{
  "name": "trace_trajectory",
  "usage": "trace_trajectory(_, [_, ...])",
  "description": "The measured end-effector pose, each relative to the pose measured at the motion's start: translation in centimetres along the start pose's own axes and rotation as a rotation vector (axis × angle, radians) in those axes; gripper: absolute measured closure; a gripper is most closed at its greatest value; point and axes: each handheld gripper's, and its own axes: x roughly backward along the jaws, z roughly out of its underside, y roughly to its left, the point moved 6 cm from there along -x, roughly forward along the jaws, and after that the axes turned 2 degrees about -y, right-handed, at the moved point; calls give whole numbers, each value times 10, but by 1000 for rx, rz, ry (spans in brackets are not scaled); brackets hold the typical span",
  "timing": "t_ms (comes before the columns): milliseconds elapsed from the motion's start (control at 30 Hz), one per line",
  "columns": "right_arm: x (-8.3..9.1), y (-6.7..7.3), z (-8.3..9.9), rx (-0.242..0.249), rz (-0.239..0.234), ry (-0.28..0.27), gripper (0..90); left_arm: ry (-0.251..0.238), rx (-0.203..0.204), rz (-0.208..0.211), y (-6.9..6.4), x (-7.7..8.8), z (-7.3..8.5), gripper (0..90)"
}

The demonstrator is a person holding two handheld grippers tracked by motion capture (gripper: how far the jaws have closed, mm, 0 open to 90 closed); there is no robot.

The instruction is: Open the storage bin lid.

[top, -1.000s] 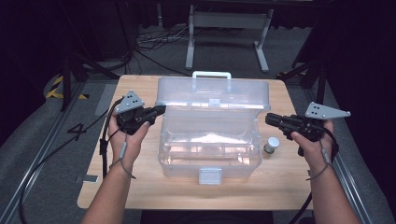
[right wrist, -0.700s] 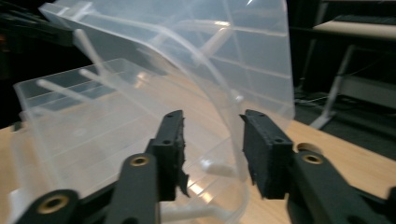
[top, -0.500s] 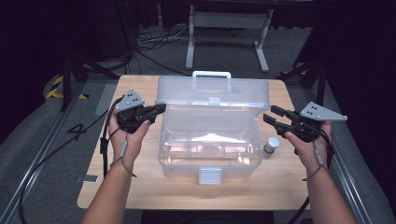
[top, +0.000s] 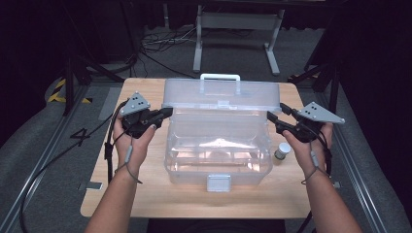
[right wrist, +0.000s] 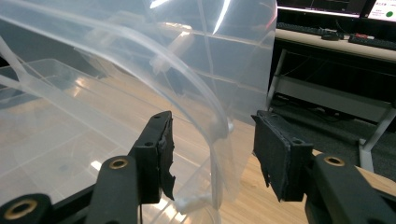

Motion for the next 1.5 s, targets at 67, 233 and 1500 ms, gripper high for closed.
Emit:
trace_trajectory(67, [-2, 1, -1, -7, 8, -3, 486, 0, -1, 0, 0, 0, 0, 895])
trace_trajectory(233, [-7, 0, -3, -10, 45, -11, 486, 0, 2, 5, -1, 0, 0, 891])
trace_trajectory(1500, [-25, -6, -17, -9, 219, -57, 704, 141, 11, -12, 5, 10, 18, 581])
